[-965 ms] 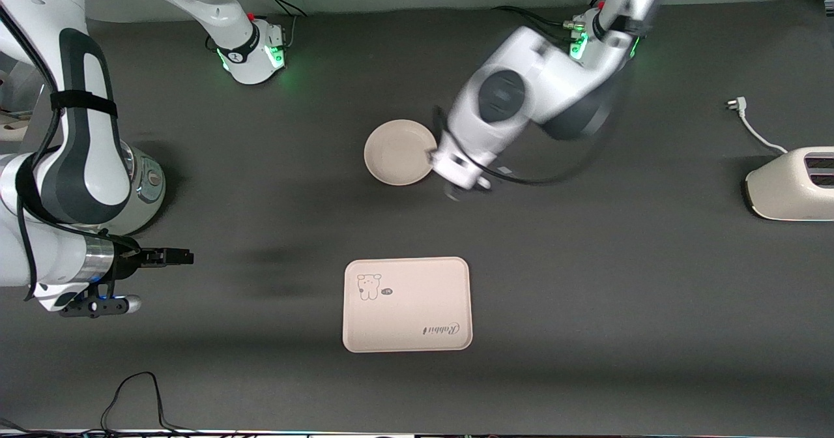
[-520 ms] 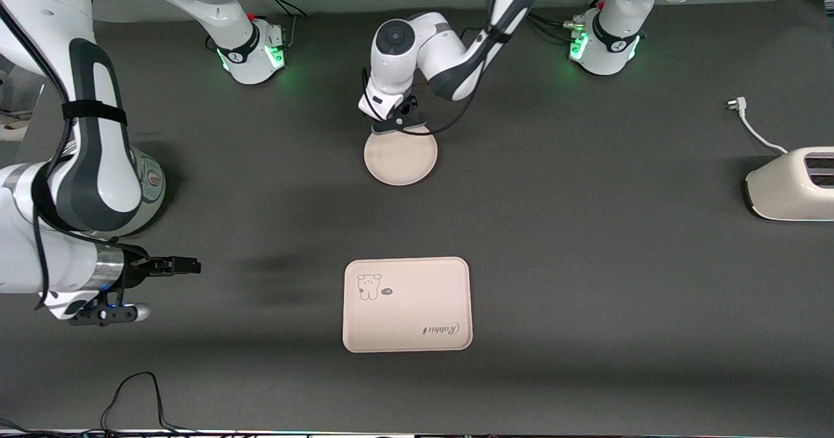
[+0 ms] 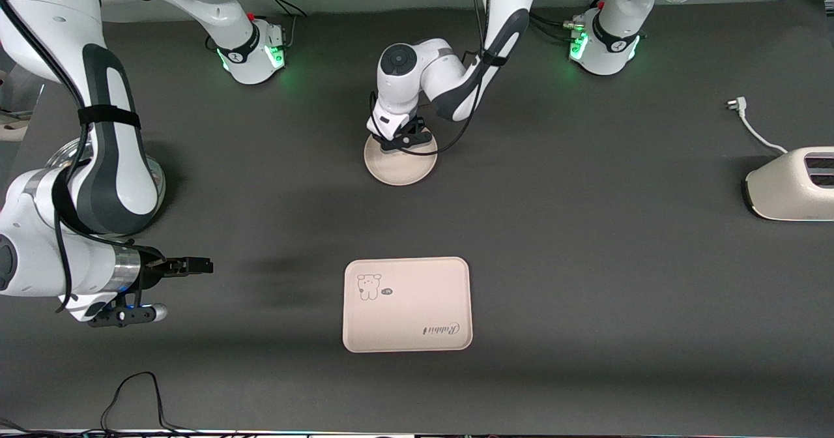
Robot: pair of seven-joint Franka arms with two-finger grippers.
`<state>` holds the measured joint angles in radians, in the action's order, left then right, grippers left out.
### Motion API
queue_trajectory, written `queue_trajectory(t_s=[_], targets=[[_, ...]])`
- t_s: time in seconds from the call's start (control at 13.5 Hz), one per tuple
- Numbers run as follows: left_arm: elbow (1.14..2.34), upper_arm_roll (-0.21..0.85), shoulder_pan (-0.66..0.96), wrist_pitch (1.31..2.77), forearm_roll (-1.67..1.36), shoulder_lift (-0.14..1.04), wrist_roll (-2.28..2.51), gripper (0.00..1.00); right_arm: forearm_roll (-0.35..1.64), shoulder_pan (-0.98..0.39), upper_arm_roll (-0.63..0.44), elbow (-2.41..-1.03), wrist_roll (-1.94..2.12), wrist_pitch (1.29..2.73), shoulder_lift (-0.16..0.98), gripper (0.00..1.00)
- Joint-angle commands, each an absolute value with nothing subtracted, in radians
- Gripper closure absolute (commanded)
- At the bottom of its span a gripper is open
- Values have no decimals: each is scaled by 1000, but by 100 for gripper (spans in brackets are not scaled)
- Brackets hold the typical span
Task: Place bun in plate and plate on tray
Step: 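Carry the bun over the plate while the right gripper moves inward, then lower the bun onto the plate and open the left gripper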
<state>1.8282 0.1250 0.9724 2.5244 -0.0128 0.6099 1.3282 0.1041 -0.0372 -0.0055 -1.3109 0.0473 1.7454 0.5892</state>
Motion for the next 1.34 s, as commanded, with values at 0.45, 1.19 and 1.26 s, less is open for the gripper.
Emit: queue_trajectory(t_s=[0.45,1.19,1.26], targets=[[1795,124,948,2421,52,557,1338,0,232,-87,-11,-1385,29,1697,563,0],[1629,69,588,1821,116,238,966,0,245,-199,-20,-1899,31,1557,205,0],[1626,71,530,1819,124,220,948,0,245,-224,-20,-1908,29,1507,190,0]])
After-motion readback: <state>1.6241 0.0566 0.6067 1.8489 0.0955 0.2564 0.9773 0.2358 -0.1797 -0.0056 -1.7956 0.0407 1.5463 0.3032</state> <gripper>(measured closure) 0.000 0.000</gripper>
